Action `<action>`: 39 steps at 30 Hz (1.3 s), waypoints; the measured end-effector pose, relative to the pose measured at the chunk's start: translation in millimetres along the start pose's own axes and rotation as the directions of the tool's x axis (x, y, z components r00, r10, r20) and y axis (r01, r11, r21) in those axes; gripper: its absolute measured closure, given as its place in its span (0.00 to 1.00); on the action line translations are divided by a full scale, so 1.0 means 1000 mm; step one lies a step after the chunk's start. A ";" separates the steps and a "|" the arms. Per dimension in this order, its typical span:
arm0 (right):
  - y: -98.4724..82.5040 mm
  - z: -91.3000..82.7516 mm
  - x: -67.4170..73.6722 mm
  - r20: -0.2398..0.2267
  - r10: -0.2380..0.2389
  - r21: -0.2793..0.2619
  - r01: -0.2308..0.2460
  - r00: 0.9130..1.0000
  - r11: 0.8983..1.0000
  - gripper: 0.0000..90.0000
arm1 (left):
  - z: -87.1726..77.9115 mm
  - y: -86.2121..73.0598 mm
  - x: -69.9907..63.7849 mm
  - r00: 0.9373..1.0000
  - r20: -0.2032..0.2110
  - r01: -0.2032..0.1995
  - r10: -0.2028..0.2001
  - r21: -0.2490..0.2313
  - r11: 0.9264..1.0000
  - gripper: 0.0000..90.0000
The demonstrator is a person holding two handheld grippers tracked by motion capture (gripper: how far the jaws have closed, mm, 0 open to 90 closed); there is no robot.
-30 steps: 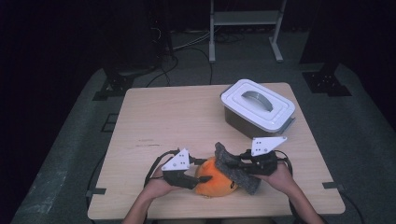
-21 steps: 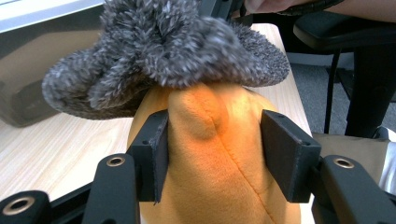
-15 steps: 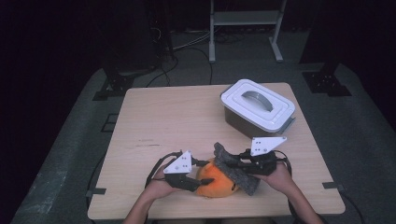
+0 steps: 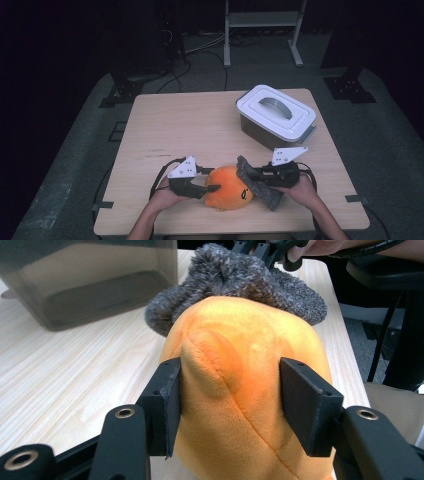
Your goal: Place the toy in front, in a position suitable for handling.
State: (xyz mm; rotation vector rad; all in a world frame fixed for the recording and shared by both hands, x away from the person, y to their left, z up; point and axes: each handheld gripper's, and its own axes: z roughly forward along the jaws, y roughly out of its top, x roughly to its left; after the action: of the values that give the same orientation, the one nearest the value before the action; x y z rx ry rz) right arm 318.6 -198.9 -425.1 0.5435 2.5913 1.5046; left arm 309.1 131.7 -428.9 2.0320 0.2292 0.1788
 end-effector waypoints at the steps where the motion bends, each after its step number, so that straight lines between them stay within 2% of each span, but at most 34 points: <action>1: -0.002 0.000 -0.001 0.000 0.010 0.003 -0.010 1.000 1.000 0.86 | -0.001 -0.001 0.001 1.000 -0.003 0.011 -0.011 0.002 1.000 0.50; 5: -0.004 -0.003 -0.003 0.022 0.008 0.034 -0.008 1.000 0.999 0.86 | -0.004 -0.006 0.008 0.999 -0.018 0.042 -0.042 0.014 0.999 0.50; 8: 0.008 -0.010 0.006 0.005 -0.016 -0.047 0.016 1.000 0.999 0.86 | -0.005 -0.008 0.010 0.998 -0.023 0.053 -0.053 0.015 0.998 0.50; 10: 0.016 -0.009 0.016 -0.009 -0.048 -0.065 0.047 0.999 0.997 0.86 | -0.004 -0.007 0.010 0.998 -0.026 0.055 -0.054 0.015 0.998 0.50; 14: 0.015 0.010 0.026 -0.015 -0.102 0.021 0.102 0.995 0.995 0.86 | -0.005 -0.007 0.010 0.998 -0.028 0.062 -0.062 0.004 0.998 0.47; 17: 0.012 0.011 0.019 -0.001 -0.086 0.019 0.086 0.996 0.996 0.86 | -0.010 -0.006 0.011 0.997 -0.009 0.079 -0.080 -0.067 0.995 0.38; 19: 0.009 0.009 0.014 0.020 -0.070 0.022 0.070 0.997 0.997 0.86 | -0.012 -0.004 0.011 0.997 -0.003 0.079 -0.080 -0.072 0.994 0.35; 22: 0.006 0.007 0.008 0.035 -0.054 0.019 0.054 0.998 0.998 0.86 | -0.009 -0.005 0.010 0.997 -0.001 0.075 -0.075 -0.052 0.996 0.37; 23: 0.004 0.006 0.003 0.047 -0.037 0.018 0.036 0.998 0.999 0.86 | -0.006 -0.006 0.008 0.998 -0.001 0.068 -0.069 -0.048 0.997 0.40; 26: 0.004 0.006 0.001 0.057 -0.033 0.022 0.032 0.998 0.999 0.86 | -0.004 -0.004 0.008 0.997 -0.026 0.067 -0.069 -0.042 0.997 0.49; 27: 0.007 0.004 0.003 0.064 -0.043 0.015 0.043 0.997 0.999 0.86 | -0.003 -0.004 0.008 0.996 -0.046 0.075 -0.076 -0.040 0.996 0.51; 30: 0.016 -0.005 0.011 0.054 -0.055 -0.052 0.058 0.997 0.997 0.86 | -0.001 -0.003 0.008 0.993 -0.060 0.099 -0.101 -0.048 0.994 0.52; 32: 0.025 -0.006 0.021 0.052 -0.088 -0.078 0.091 0.995 0.993 0.86 | 0.001 -0.002 0.008 0.991 -0.071 0.108 -0.112 -0.053 0.993 0.53; 34: 0.030 0.001 0.032 0.037 -0.125 -0.057 0.127 0.992 0.990 0.86 | 0.003 -0.001 0.008 0.988 -0.082 0.124 -0.128 -0.057 0.991 0.52; 36: 0.028 0.013 0.037 0.045 -0.166 0.003 0.166 0.985 0.986 0.86 | 0.003 -0.002 0.008 0.988 -0.078 0.128 -0.132 -0.061 0.990 0.51; 37: 0.026 0.017 0.037 0.048 -0.175 0.018 0.174 0.983 0.985 0.86 | 0.002 -0.003 0.008 0.989 -0.061 0.127 -0.131 -0.060 0.990 0.50; 38: 0.026 0.017 0.037 0.048 -0.175 0.018 0.174 0.983 0.985 0.86 | 0.002 -0.003 0.008 0.989 -0.061 0.127 -0.131 -0.060 0.990 0.49; 39: 0.025 0.018 0.032 0.050 -0.164 0.015 0.163 0.985 0.986 0.86 | 0.002 -0.003 0.009 0.989 -0.029 0.144 -0.146 -0.069 0.987 0.47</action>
State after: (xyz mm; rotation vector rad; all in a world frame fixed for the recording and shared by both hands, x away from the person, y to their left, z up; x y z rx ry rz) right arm 299.7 -162.1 -409.8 0.3554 2.5366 1.4071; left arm 318.1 134.2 -432.4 1.9387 0.3865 0.1288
